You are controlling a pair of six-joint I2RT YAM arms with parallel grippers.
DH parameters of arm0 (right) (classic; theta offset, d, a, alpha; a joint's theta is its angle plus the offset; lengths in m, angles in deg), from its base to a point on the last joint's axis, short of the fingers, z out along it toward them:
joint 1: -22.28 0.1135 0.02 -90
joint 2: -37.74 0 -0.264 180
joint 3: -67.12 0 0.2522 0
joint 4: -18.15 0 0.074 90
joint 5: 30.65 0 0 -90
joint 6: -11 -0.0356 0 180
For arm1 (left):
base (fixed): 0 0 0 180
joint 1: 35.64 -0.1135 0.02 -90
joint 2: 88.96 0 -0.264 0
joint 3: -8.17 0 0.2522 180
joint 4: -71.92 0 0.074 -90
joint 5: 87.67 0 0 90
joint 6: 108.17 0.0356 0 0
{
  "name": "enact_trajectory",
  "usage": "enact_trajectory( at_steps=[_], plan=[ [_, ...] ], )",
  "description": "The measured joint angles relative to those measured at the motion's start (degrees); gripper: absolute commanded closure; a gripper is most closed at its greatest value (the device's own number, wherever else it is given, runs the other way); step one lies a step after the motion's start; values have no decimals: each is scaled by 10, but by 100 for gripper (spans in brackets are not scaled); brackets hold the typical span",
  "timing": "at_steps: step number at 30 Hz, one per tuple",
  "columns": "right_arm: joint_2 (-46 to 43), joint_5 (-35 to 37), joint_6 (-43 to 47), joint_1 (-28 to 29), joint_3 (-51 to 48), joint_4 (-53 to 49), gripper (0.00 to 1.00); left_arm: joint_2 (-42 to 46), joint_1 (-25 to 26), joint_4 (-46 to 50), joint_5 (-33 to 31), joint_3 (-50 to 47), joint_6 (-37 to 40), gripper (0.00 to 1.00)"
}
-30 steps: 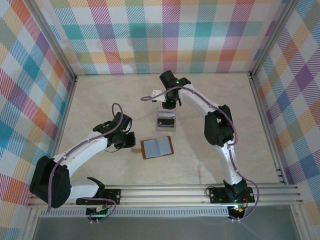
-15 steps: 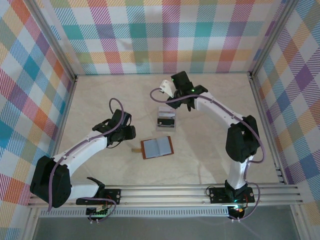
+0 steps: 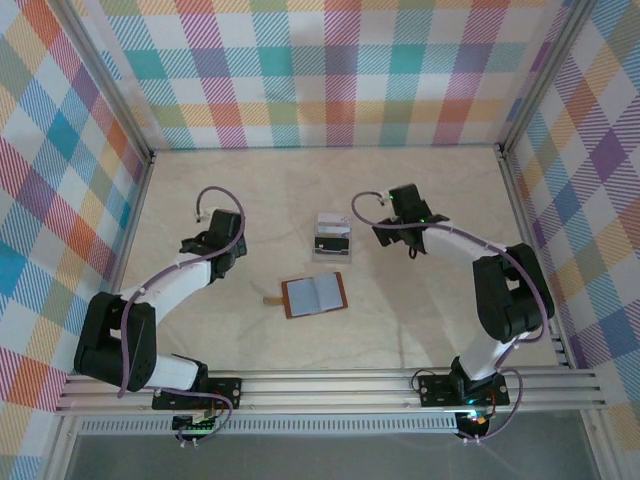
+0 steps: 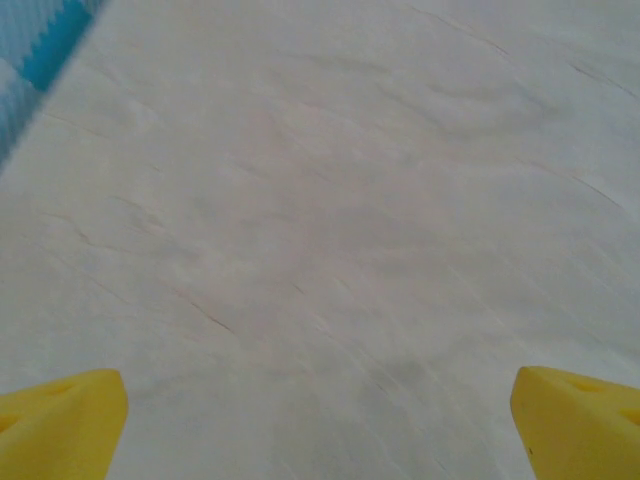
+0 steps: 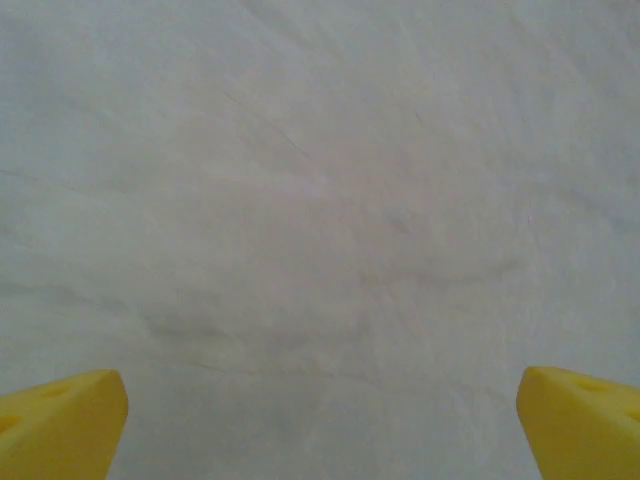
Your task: Take the credit cards out of the card holder
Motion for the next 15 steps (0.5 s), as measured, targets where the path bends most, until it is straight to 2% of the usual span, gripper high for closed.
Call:
enact_trajectory(
  at_steps=[2, 7, 11, 15],
  plan=[
    [-5, 7, -19, -22, -44, 31, 0, -3, -37, -40, 7, -21, 13, 2],
    [-27, 12, -44, -66, -136, 136, 0, -43, -139, -145, 73, -65, 26, 0],
    [-61, -4, -48, -82, -204, 223, 0, -63, -153, -243, 144, -98, 35, 1],
    [-92, -58, -55, -108, -249, 302, 0, -78, -153, -299, 208, -99, 53, 2]
  ],
)
